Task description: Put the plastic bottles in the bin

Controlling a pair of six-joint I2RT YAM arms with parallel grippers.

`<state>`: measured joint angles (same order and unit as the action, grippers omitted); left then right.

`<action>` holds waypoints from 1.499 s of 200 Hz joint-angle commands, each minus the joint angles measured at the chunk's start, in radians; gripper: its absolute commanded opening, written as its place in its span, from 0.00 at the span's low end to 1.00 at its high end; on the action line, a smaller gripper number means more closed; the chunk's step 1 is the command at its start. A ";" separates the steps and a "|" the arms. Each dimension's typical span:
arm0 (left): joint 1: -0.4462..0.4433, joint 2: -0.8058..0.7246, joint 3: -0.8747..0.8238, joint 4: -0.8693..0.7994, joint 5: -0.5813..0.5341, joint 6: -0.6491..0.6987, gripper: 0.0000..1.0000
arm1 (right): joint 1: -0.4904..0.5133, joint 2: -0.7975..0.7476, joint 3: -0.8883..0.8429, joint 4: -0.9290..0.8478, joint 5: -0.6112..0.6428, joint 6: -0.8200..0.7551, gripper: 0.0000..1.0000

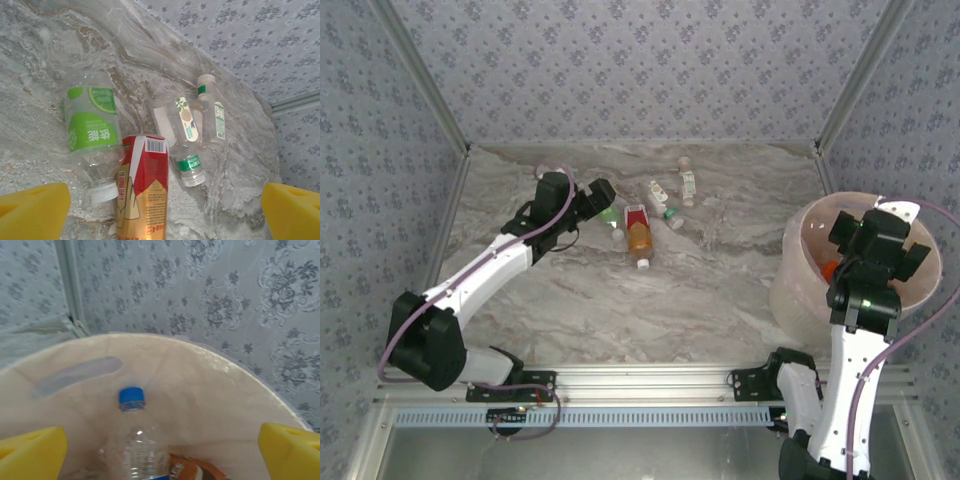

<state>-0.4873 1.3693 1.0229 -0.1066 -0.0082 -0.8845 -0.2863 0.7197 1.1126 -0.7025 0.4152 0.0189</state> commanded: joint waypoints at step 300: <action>0.087 -0.041 -0.132 -0.095 0.006 -0.021 0.98 | 0.988 1.091 0.257 0.488 -0.220 0.432 0.92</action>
<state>-0.4076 1.3598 0.8932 -0.1616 -0.0154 -0.9264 0.6968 1.7473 1.2991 -0.2440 0.1860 0.3836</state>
